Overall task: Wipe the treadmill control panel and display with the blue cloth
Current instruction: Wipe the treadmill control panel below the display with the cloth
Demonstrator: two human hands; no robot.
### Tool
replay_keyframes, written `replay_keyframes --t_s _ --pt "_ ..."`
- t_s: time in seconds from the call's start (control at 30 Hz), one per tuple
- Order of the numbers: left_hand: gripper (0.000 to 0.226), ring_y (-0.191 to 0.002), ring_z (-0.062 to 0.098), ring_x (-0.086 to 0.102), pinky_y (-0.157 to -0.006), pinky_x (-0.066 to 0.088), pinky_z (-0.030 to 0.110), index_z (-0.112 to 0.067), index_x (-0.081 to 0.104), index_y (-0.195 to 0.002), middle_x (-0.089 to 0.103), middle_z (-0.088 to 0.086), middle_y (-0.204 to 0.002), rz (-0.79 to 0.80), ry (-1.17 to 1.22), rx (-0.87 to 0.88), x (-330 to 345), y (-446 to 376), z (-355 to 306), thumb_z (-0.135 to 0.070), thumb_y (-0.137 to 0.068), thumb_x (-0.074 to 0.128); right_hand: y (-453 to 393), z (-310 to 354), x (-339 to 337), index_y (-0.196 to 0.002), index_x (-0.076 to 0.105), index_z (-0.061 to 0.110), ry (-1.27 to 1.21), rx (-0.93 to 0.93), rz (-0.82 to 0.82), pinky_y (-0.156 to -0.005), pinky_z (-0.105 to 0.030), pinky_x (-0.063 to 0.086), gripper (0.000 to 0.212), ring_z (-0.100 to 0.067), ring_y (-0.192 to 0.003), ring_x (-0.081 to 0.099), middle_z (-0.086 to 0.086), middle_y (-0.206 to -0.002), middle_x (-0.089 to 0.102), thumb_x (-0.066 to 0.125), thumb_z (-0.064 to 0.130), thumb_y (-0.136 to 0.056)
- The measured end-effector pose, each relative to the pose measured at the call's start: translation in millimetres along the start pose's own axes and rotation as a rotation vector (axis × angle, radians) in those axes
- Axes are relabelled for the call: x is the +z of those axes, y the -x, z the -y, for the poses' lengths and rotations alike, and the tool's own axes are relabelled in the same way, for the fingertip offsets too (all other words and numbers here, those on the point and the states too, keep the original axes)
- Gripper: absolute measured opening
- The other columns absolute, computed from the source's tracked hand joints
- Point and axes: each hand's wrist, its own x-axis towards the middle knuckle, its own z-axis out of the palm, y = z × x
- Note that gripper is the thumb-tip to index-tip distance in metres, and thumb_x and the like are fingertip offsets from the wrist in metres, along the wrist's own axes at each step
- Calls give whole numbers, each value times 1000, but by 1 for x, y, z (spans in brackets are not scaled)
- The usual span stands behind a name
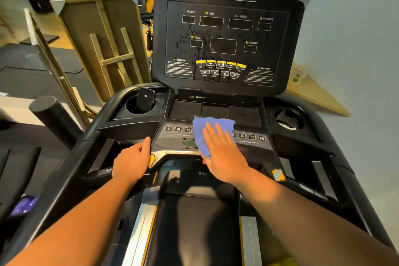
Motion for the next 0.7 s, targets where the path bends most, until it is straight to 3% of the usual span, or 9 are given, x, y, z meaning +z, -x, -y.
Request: replay_keyframes --t_s 0.1,0.23,0.33,0.47,0.57,0.63,0.7 --pt "68 -67 7 56 -71 40 33 -15 71 -84 62 -5 -69 1 -2 10 1 0 1 -57 -106 21 4 1 5 -159 1 8 -8 -14 -28 -124 -42 -7 73 -23 -151 -20 -7 -167 -9 38 38 -104" --pt "68 -70 11 61 -67 40 32 -20 69 -79 64 -4 -69 1 -16 26 2 -2 3 -59 -105 19 45 -8 23 -158 17 5 42 -61 -129 -125 -46 9 73 -28 -155 1 -9 -167 10 51 34 -99" --pt "65 -69 9 60 -65 38 30 -24 67 -76 65 -5 -70 -5 -24 36 2 -2 4 -58 -105 19 47 -11 26 -156 20 2 71 -67 -136 -121 -45 11 73 -31 -154 6 -12 -166 12 51 31 -96" --pt "64 -70 10 60 -70 43 33 -26 64 -75 65 -6 -70 7 -33 29 3 -2 3 -59 -105 19 0 8 7 -158 3 4 -32 0 -45 -125 -47 2 74 -28 -152 -14 -9 -166 -9 40 32 -101" --pt "64 -68 10 61 -66 42 31 -24 64 -73 65 -4 -68 3 -23 25 4 -2 3 -57 -106 20 -12 17 4 -158 -4 6 -23 54 -7 -125 -48 0 74 -30 -153 -15 -9 -166 -13 36 38 -104" --pt "64 -69 12 63 -67 43 31 -24 64 -73 66 -4 -68 1 -15 25 4 -3 4 -57 -106 20 5 16 10 -158 5 4 18 -11 -59 -125 -50 8 73 -32 -154 -7 -12 -167 -2 35 41 -102" --pt "64 -70 12 62 -69 43 32 -24 65 -75 65 -4 -69 1 -17 18 4 -3 5 -58 -105 19 27 15 23 -156 20 0 59 -82 -114 -123 -51 19 72 -35 -153 7 -16 -165 13 45 38 -100"
